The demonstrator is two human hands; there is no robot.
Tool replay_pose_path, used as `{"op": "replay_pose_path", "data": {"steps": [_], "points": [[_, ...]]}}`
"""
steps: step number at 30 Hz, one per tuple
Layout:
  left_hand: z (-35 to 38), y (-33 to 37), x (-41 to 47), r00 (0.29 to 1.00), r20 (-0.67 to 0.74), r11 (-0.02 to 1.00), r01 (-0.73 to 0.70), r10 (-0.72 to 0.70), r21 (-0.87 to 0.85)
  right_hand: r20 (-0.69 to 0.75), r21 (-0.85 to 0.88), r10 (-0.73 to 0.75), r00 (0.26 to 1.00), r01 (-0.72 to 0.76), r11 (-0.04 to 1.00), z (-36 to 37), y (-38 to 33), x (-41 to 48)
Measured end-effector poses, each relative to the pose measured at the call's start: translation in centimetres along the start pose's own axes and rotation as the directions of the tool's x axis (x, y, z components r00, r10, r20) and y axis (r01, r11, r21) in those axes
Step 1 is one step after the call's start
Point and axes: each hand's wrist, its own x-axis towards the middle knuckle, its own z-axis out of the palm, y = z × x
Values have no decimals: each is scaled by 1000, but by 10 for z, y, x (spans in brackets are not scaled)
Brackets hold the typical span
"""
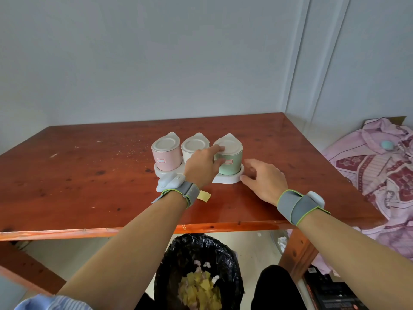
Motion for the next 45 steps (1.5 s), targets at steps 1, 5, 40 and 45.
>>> {"op": "replay_pose_path", "data": {"steps": [1,5,40,45], "points": [[-1,-1,-1,1000,3,1000,-6,6,7,-49,41,11,999,-9,999,-1,-1,0],[-4,-6,-4,998,53,1000,-19,18,21,-162,29,-77,984,83,996,-3,-11,6],[-54,-117,-56,886,-131,863,464,-445,202,-241,-360,-315,918,217,907,8,-59,31],[-55,-126,-62,899,18,864,416,-439,282,-172,-356,-396,902,318,879,16,-83,41]]}}
